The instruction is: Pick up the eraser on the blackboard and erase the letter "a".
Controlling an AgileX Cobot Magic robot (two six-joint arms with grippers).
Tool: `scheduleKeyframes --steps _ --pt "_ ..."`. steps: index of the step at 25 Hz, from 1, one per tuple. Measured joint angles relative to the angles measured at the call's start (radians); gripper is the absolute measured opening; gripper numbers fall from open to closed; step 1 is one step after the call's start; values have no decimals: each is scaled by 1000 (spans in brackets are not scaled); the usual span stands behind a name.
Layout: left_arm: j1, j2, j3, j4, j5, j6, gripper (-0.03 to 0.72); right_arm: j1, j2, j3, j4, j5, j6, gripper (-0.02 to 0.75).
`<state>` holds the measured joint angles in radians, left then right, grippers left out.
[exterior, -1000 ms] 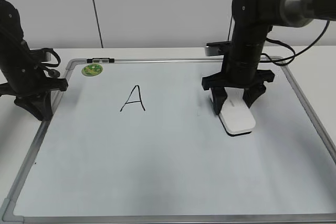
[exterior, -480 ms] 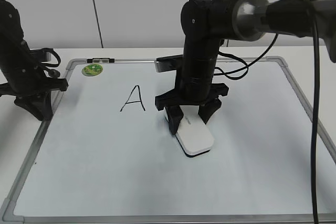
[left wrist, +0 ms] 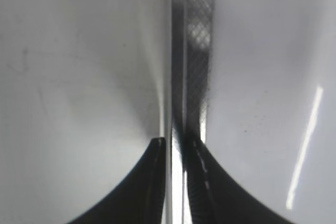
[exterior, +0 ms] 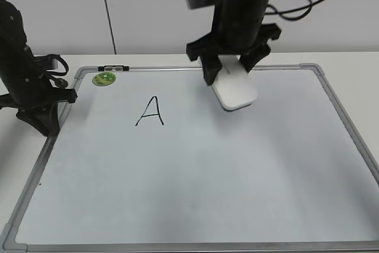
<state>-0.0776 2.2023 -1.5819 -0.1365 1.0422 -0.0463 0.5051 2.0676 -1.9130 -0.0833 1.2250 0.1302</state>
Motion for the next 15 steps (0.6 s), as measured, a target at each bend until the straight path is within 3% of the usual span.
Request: scheduleKeyframes --steps 5,15 --pt "0 0 0 -2 0 0 101 -51 -94 0 -132 10 86 526" --pt "0 0 0 -8 0 0 102 -398 -233 147 -64 16 61 526"
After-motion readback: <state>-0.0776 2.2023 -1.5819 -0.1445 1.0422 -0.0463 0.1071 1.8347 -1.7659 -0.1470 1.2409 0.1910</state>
